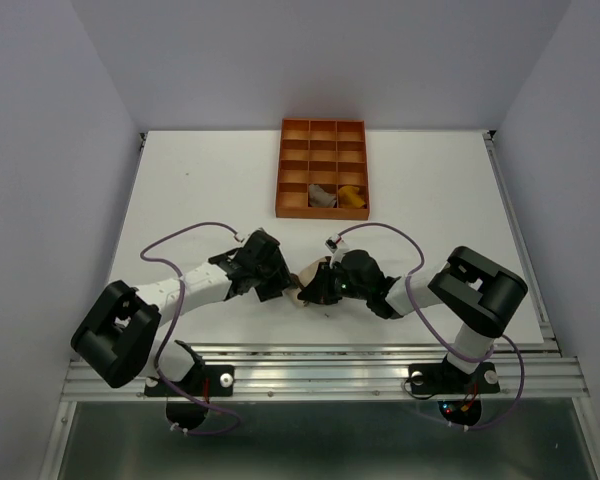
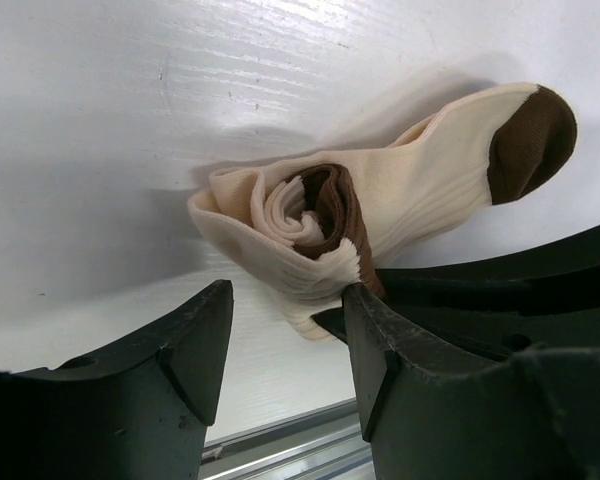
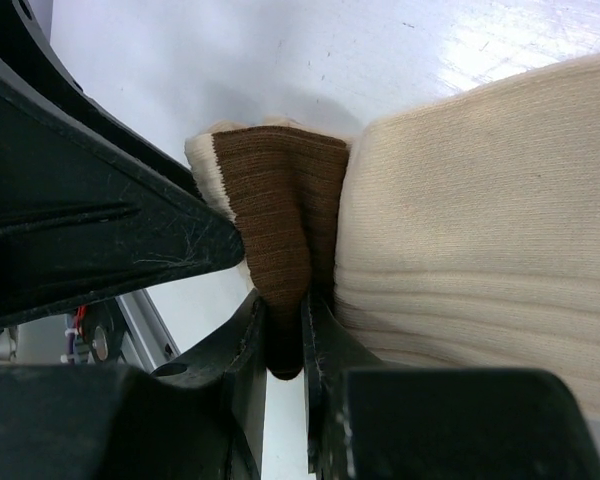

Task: Roll the socks
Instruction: Roll the sock at the center of the board.

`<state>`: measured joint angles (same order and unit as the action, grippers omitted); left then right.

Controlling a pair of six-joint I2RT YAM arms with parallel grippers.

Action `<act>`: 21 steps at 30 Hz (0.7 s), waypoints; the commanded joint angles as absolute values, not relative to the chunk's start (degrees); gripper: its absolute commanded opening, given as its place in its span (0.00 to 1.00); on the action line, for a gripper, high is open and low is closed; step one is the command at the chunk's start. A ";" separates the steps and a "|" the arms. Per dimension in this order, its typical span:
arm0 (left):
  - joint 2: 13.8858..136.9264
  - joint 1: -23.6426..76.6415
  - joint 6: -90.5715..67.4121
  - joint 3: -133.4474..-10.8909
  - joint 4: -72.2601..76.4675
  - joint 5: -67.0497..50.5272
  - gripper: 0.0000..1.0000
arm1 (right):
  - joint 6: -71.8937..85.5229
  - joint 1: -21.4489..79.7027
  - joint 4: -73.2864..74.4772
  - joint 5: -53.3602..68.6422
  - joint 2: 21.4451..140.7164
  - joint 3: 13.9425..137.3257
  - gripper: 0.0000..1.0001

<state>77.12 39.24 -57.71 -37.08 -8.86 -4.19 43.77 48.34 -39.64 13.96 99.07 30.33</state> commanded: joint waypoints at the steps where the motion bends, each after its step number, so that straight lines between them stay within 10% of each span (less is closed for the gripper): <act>1: 78.66 38.50 -59.49 -37.09 -4.13 -1.67 0.58 | 39.55 47.90 -25.13 11.42 102.92 27.95 0.02; 5: 82.00 38.50 -60.29 -37.71 -3.61 -2.37 0.47 | 38.33 47.90 -25.23 12.13 103.36 28.47 0.05; 10: 85.34 38.67 -58.89 -37.53 -3.51 -4.30 0.00 | 36.74 47.90 -23.21 11.43 102.75 29.53 0.08; 21: 85.52 41.66 -54.23 -43.67 -16.33 4.03 0.00 | 23.56 49.21 -8.62 7.12 87.20 36.74 0.46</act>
